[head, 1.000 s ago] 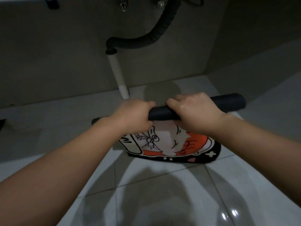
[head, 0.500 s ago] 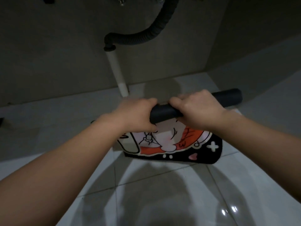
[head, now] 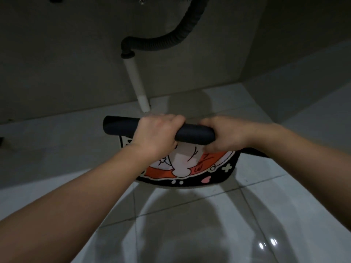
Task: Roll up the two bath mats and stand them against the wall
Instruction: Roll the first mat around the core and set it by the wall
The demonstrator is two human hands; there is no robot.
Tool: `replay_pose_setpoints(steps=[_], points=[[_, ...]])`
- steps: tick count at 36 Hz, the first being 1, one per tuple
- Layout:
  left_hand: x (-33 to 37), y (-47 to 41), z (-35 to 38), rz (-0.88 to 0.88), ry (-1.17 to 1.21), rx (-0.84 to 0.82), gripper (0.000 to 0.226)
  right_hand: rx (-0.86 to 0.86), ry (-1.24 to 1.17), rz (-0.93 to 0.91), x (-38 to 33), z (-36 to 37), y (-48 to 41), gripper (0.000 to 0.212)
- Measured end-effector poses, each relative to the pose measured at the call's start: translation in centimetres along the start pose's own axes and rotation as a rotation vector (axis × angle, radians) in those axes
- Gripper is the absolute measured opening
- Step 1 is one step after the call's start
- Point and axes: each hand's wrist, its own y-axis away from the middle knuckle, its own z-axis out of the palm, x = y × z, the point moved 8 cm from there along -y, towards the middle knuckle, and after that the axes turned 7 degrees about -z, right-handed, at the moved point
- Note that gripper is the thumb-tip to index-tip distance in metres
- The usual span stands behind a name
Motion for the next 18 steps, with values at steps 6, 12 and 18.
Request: replay_pose_setpoints(steps=[6, 12, 18], points=[[-1.1, -0.4, 3.2, -0.118, 0.169, -0.439, 0.075, 0.323, 0.604, -0.202, -2.0, -1.4, 0.7, 0.027], [-1.2, 0.0, 3.9, -0.207, 0.420, -0.589, 0.038, 0.486, 0.822, -0.372, -3.6, -1.0, 1.8, 0.027], [-1.2, -0.2, 1.5, -0.055, 0.085, -0.187, 0.024, 0.210, 0.431, -0.130, -1.5, -1.3, 0.6, 0.053]])
